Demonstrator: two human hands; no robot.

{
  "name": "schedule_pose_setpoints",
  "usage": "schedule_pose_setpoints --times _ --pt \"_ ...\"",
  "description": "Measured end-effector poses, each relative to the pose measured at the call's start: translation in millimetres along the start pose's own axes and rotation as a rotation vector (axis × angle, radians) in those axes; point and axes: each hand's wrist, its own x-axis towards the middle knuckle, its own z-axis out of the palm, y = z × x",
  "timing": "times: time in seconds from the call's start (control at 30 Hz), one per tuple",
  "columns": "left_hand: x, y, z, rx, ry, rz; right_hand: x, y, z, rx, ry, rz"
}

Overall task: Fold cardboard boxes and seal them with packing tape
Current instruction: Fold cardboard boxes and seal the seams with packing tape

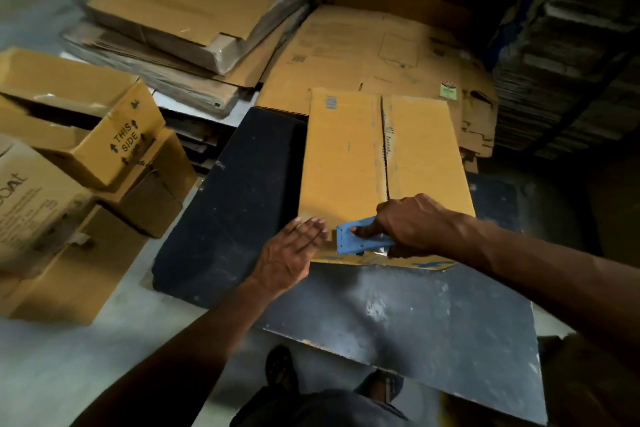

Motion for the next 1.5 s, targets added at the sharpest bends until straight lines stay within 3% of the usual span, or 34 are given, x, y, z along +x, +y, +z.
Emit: schedule_pose_setpoints --times 0.4,0.7,0.77,0.93,1.03,1.13,1.27,1.37,1.5 --pt "1.8 5.3 -1.5 0.019 -0.030 0.013 -65.8 68.1 34.2 0.054 -0.079 0.097" --pt "6.6 16.2 -10.1 0.006 -0.045 -0.065 -50.4 59.4 50.6 0.053 -0.072 0.100" --pt "12.2 27.4 -15.4 0.004 -0.126 -0.147 -52.0 59.2 53.5 0.055 -0.063 0.107" --pt "41.5 102.1 -20.5 0.130 -0.538 -0.444 -53.2 61.3 57.3 0.096 -0.022 0.101" --pt "68.8 157.2 -3.0 0.068 -0.695 -0.411 -55.0 63.1 56.4 0.106 -0.011 0.076" --pt "85.0 174.9 6.0 0.015 -0.697 -0.432 -57.5 67.9 53.3 0.117 -0.016 0.046" --pt "60.6 134.0 -13.2 0.173 -0.547 -0.513 -54.2 75.1 52.0 0.150 -0.039 -0.002" --pt "46.7 101.3 -36.3 0.279 -0.612 -0.585 -53.1 80.3 52.8 0.172 -0.029 -0.030" --pt "84.1 138.1 -15.5 0.133 -0.654 -0.389 -55.0 83.2 51.6 0.172 0.007 -0.075"
